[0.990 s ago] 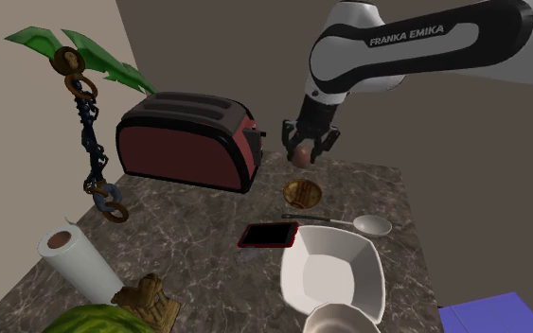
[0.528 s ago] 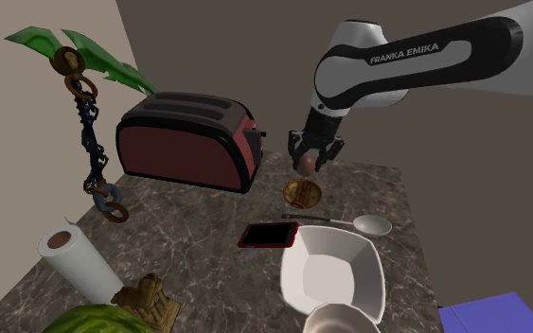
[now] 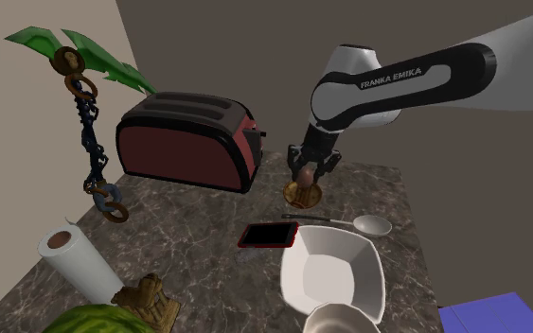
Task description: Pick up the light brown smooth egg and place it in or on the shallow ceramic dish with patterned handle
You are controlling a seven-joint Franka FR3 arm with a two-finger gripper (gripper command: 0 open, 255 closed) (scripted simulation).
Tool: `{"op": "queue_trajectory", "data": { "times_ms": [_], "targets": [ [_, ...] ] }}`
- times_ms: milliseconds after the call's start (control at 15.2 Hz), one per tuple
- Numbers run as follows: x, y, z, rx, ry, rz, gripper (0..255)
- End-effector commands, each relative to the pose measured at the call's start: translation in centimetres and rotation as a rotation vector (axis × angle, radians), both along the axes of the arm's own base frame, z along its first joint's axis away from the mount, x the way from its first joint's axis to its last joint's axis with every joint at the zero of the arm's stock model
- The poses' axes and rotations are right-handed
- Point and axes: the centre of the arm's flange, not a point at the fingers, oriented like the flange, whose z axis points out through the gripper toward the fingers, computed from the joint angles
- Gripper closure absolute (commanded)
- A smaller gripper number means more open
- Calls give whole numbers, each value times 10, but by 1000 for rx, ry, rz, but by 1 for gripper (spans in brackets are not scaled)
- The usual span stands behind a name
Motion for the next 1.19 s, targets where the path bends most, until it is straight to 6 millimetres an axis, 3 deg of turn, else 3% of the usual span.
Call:
{"op": "queue_trajectory", "data": {
  "times_ms": [0, 396, 462, 792, 1056, 1122],
  "targets": [
    [0, 0, -3, 0, -1, 0, 255],
    [0, 0, -3, 0, -1, 0, 255],
    [0, 0, -3, 0, -1, 0, 0],
    [0, 0, -3, 0, -1, 0, 0],
    [1, -10, 45, 0, -1, 0, 0],
    [1, -10, 45, 0, -1, 0, 0]
  ]
}}
